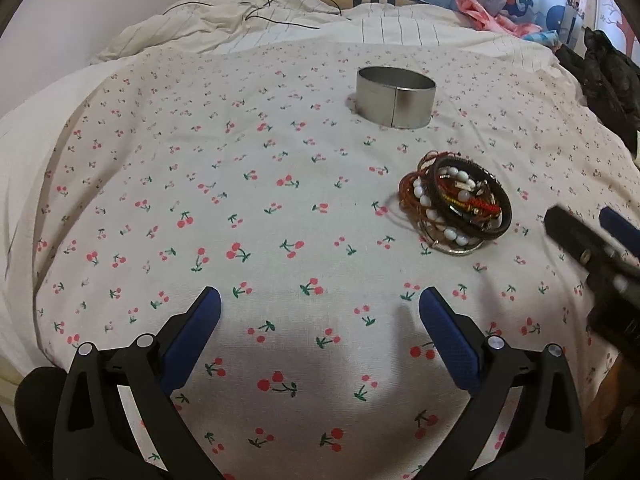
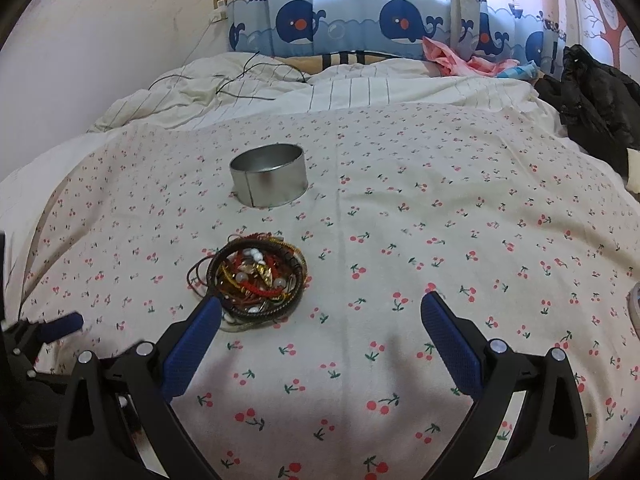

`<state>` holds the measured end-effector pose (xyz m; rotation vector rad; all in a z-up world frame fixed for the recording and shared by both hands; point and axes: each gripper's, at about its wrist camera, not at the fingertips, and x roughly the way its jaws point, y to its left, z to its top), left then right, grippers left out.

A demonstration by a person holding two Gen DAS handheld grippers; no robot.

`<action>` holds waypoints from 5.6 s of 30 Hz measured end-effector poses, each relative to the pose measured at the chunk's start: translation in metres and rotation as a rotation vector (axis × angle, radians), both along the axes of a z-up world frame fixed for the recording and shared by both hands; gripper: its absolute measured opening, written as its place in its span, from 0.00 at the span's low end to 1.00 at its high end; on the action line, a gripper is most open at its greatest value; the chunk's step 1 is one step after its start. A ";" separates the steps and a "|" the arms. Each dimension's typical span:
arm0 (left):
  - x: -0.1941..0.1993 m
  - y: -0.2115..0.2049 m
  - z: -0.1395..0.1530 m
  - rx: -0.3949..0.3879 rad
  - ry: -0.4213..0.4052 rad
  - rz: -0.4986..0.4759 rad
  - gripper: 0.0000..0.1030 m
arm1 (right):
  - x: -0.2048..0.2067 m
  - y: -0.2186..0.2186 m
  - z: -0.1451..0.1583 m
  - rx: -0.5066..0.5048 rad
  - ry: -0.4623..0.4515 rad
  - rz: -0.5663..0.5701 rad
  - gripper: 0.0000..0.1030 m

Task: Organize jewelry
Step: 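Move both tools toward the bracelet pile beside the silver tin, then grasp the black cord bracelet from the pile with the right gripper, then grasp a red cord bracelet with the left gripper while the right lifts the black bracelet, then carry both bracelets over the silver tin and open both grippers to drop them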

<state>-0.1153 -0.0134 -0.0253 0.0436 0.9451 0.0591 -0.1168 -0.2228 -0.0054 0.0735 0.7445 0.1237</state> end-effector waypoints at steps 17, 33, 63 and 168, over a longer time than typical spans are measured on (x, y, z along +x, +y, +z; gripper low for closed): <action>0.002 -0.007 0.008 0.011 -0.002 -0.026 0.93 | 0.002 -0.001 0.000 0.001 0.007 -0.006 0.93; 0.008 -0.002 0.010 0.013 0.004 -0.025 0.93 | 0.001 -0.002 0.001 -0.006 0.007 -0.006 0.93; 0.070 0.011 -0.002 -0.077 0.020 -0.155 0.93 | 0.069 -0.004 0.000 -0.074 0.114 0.253 0.69; 0.253 -0.030 0.044 -0.341 -0.004 -0.364 0.03 | 0.223 0.002 0.025 -0.087 0.017 0.151 0.10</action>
